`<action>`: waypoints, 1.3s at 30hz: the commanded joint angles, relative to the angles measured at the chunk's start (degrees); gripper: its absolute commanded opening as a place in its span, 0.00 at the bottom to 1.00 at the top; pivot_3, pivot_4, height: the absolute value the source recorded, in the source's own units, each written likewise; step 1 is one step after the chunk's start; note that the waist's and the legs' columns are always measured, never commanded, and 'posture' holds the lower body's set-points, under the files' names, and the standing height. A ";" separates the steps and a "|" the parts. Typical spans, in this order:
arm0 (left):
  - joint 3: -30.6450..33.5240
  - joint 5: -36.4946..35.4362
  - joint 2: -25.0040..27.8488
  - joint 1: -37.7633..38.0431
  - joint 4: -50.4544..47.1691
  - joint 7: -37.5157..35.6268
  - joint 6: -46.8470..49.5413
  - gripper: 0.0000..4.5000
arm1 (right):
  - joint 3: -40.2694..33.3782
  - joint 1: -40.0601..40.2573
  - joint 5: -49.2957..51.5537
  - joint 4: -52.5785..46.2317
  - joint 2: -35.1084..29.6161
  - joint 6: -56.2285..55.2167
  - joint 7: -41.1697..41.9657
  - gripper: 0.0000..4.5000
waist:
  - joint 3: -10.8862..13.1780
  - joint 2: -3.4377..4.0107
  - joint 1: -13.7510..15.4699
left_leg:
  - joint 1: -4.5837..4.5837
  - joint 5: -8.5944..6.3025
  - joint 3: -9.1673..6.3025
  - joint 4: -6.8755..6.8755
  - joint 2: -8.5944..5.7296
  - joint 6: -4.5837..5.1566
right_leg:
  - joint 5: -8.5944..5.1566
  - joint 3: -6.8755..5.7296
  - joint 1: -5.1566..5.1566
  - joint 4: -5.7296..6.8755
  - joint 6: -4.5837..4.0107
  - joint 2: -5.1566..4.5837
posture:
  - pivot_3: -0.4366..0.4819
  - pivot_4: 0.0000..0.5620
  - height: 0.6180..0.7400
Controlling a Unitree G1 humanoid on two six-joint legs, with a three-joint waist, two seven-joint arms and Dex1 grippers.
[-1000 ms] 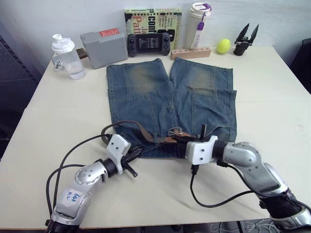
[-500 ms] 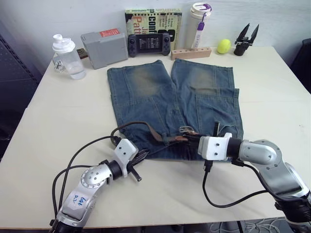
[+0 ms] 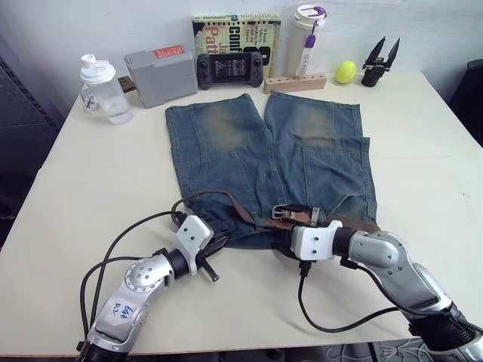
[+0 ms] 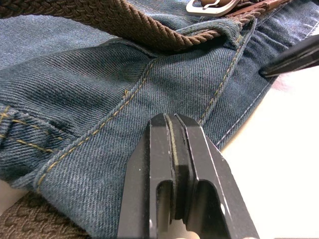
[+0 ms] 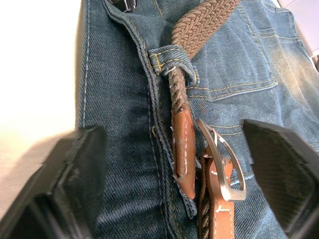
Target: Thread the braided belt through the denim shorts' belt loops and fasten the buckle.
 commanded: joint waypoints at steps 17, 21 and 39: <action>-0.31 1.68 0.29 1.69 2.77 0.01 2.44 0.00 | -7.51 -3.27 4.07 -2.93 -2.67 2.12 0.63 0.99 | -0.01 0.01 -0.01 | 0.01 0.00 0.00 0.00 0.00 0.00 | 0.00 0.00 0.00 0.01 0.00 0.00 | 0.48 0.27 0.85; -0.33 1.68 0.23 1.65 2.74 0.07 2.56 0.00 | -7.41 -4.74 4.19 -2.07 -2.71 2.37 0.67 0.99 | -0.01 0.01 0.00 | 0.01 0.00 0.00 0.00 0.00 0.00 | 0.00 0.00 0.00 0.01 0.00 0.00 | 0.48 0.27 0.85; -0.06 1.55 0.05 1.62 2.34 0.30 2.99 0.00 | -2.31 -4.97 -0.33 0.26 -1.42 -2.41 0.84 0.40 | -0.01 0.01 -0.02 | 0.00 0.00 0.01 0.01 -0.01 0.00 | 0.00 0.00 0.00 0.01 0.00 0.00 | 0.48 0.27 0.85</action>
